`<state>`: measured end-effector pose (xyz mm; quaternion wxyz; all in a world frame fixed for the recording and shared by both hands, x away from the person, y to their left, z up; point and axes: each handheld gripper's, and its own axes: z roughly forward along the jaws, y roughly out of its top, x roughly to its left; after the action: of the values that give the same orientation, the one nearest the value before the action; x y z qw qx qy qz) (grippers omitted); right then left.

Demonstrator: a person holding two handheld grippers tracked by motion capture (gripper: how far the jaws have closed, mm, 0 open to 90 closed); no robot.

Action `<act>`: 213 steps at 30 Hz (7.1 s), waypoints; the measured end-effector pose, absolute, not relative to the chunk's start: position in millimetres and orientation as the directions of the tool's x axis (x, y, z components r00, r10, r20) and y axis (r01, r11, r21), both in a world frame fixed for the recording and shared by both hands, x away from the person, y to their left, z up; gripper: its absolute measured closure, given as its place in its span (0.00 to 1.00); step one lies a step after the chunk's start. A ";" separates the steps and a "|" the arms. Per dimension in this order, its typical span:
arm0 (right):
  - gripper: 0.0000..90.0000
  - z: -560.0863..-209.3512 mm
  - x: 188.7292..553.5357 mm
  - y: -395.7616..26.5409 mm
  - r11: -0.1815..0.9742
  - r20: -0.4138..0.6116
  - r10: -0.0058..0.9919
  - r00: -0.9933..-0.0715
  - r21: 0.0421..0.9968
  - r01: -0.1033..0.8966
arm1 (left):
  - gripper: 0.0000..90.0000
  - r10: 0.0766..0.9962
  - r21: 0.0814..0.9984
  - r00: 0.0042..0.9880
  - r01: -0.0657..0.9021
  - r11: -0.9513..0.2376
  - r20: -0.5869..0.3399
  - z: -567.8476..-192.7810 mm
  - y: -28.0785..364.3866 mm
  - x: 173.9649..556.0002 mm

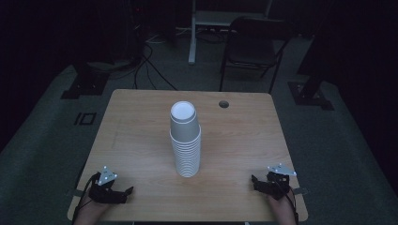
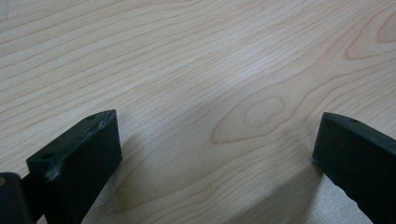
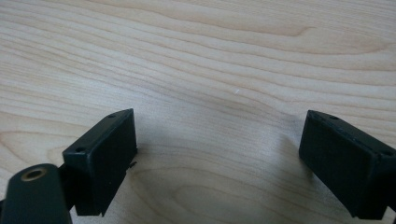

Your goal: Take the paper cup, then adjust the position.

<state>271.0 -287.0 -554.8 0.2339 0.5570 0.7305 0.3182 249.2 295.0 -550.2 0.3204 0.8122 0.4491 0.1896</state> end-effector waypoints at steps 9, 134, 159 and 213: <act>0.12 -554.9 270.2 -287.2 0.179 0.012 0.962 -0.272 0.727 0.664 | 0.02 0.844 0.691 0.536 0.603 -0.399 0.020 -550.2 295.8 250.1; 0.12 -554.8 270.0 -287.0 0.176 0.014 0.963 -0.270 0.726 0.665 | 0.02 0.522 0.922 0.853 0.203 -0.330 -0.001 -376.0 130.5 320.3; 0.11 -553.6 273.6 -290.5 0.216 0.011 0.947 -0.321 0.717 0.663 | 0.06 0.504 0.926 0.863 0.201 -0.319 -0.013 -381.1 128.3 325.0; 0.15 -397.5 279.6 -212.3 0.274 0.052 0.719 -0.693 0.895 0.351 | 0.07 0.499 0.916 0.867 0.211 -0.340 -0.014 -377.9 129.2 322.8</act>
<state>279.6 -212.3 -397.5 0.1863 0.3448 0.7761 0.4941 322.8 129.2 -377.9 0.5306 0.8074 0.2197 0.1356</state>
